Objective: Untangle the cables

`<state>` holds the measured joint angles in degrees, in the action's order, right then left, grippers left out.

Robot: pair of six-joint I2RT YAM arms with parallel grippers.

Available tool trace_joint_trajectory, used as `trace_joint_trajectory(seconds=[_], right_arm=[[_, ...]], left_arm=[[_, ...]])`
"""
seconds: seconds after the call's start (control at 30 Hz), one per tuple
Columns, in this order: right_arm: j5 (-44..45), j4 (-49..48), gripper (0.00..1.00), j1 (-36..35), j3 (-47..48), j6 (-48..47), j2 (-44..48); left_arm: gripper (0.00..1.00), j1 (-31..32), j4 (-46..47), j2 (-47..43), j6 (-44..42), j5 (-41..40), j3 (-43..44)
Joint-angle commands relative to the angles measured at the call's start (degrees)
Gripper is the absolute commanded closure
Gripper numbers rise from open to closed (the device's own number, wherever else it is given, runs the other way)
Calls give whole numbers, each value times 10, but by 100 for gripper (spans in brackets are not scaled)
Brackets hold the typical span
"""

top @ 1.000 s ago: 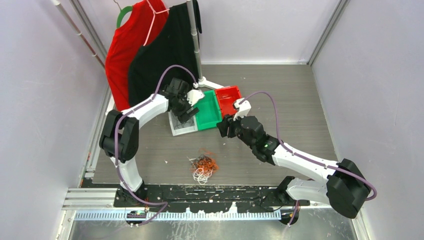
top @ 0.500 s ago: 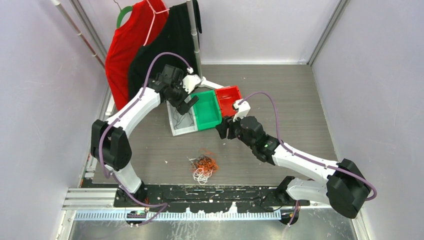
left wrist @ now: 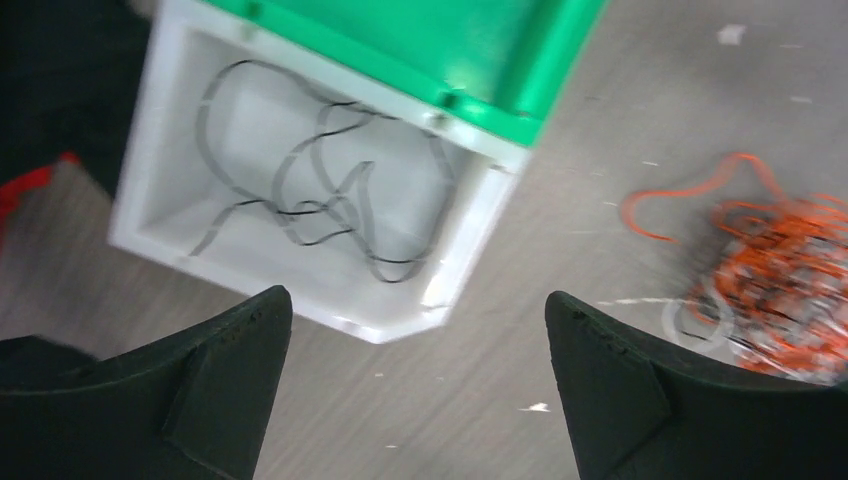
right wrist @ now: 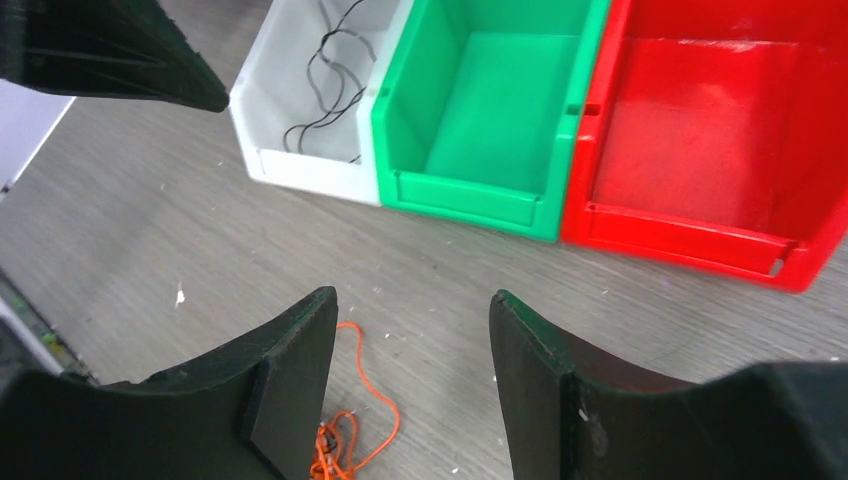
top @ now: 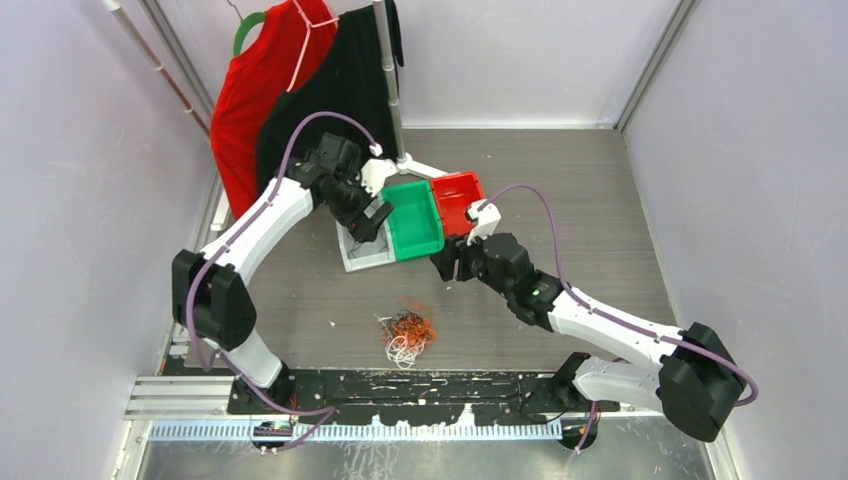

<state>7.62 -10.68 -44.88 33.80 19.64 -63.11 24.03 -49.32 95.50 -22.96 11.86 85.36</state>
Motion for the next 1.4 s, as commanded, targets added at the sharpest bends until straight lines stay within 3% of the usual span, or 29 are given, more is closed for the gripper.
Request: trace_joint_trajectory(seconds=[0.0,0.17,0.33,0.77,0.83,0.97,1.37], right_arm=[[-67,-28,38,-9,-10,13,1],[-73,-40,39,-18,-44,23,4],[-46,-40,40,-18,-68,32,17],[-37,-24,44,-18,-86,46,44],[-36,-24,44,-18,-87,46,45],[-37,-24,46,-18,-88,47,48],[-27,-31,49,-18,-90,52,64]], left_arm=[[6,8,-75,-79,23,159,-28],[12,74,-61,-131,51,223,-163],[19,139,-14,-136,85,229,-230],[38,153,-11,-68,-62,223,-248],[39,153,-33,-62,-119,239,-244],[41,152,-26,-56,-155,224,-245],[72,153,70,-60,-111,162,-285]])
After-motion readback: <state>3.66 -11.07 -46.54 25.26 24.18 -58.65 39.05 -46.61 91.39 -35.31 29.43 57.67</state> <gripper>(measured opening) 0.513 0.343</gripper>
